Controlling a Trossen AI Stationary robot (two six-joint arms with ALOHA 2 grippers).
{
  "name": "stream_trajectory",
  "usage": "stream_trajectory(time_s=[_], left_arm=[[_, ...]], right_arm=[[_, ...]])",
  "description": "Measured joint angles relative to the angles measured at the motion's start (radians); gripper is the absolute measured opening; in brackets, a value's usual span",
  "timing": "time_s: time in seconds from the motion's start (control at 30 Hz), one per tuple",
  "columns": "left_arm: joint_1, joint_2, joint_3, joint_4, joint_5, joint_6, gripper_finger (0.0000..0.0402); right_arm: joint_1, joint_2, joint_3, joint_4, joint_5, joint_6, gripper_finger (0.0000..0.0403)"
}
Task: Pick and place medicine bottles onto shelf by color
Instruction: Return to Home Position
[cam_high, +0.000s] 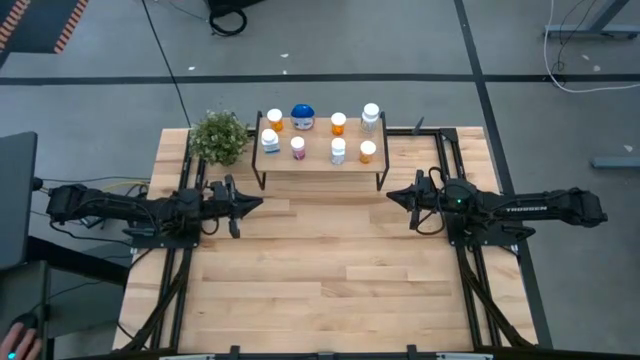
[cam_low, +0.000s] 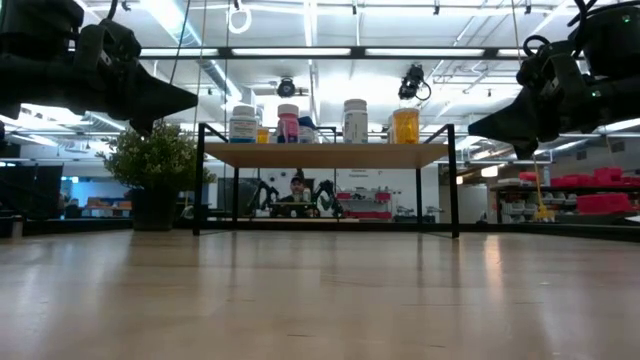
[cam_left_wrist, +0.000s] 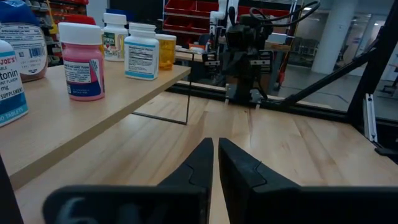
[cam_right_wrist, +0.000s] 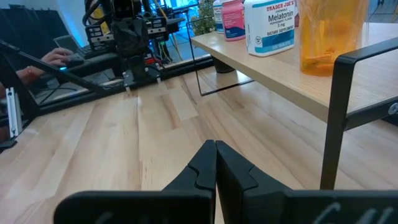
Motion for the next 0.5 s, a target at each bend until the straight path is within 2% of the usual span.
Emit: stream_trajectory(time_s=[0.3,0.5], left_arm=[[0.0,0.0,0.0,0.0,0.0,0.0,0.0023],[0.0,0.0,0.0,0.0,0.0,0.0,0.0031]], right_arm=[[0.0,0.0,0.0,0.0,0.0,0.0,0.0008],[0.0,0.0,0.0,0.0,0.0,0.0,0.0008]])
